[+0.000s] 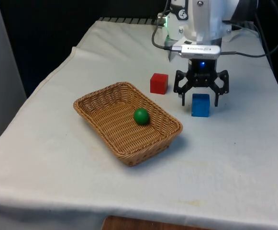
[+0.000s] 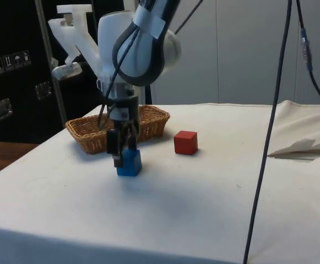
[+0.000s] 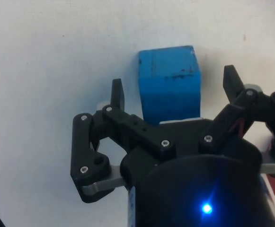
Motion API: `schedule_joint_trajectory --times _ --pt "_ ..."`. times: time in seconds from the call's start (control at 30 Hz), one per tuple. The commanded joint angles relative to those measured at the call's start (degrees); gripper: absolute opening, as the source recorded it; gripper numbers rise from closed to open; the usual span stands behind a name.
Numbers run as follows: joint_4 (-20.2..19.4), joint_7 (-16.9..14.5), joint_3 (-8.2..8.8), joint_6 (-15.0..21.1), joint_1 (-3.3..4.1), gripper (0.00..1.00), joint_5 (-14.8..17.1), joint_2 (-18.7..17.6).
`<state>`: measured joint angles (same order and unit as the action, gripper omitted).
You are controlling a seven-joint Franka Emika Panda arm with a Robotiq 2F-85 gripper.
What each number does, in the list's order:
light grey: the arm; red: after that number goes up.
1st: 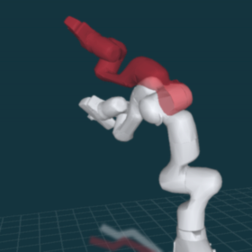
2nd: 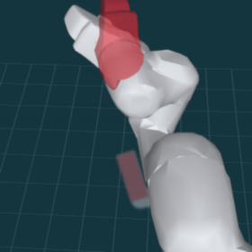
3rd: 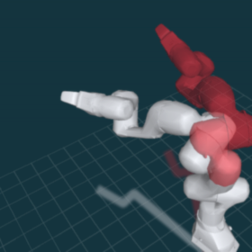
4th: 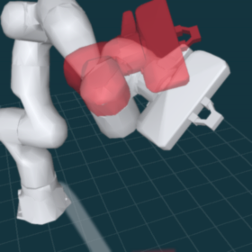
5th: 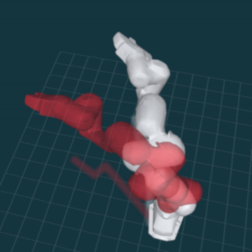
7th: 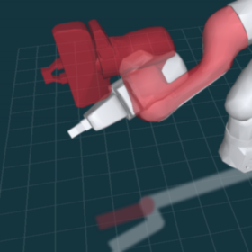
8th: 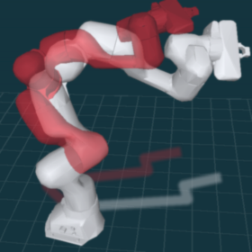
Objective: Place all non-red objects into the basket.
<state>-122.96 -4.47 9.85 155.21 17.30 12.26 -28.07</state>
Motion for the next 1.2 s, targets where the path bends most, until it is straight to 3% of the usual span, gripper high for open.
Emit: schedule_joint_trajectory --times 0.0,0.33,0.4,0.53,0.63,0.67,0.7,0.8,0.83,1.17 --pt "-0.34 -0.34 -0.17 -0.23 -0.17 1.00 0.17 0.63" --pt "-0.34 -0.06 0.11 -0.11 -0.06 1.00 0.00 0.63" --pt "-0.40 -0.46 -0.40 0.29 -0.34 1.00 0.57 0.46" --pt "-0.40 -0.23 -0.57 0.46 -0.23 1.00 0.52 0.29" --pt "-0.40 0.06 -0.23 0.00 -0.06 0.74 0.00 0.29" --pt "-0.40 -0.17 -0.63 0.46 -0.23 0.74 0.46 0.23" --pt "-0.40 -0.11 -0.63 0.52 -0.23 0.50 0.46 0.23" --pt "-0.40 -0.06 -0.69 0.52 -0.23 0.16 0.46 0.17" --pt "-0.46 -0.06 -0.69 0.52 -0.23 0.00 0.46 0.17" --pt "-0.52 0.11 -0.40 -0.17 -0.06 0.00 0.11 0.92"
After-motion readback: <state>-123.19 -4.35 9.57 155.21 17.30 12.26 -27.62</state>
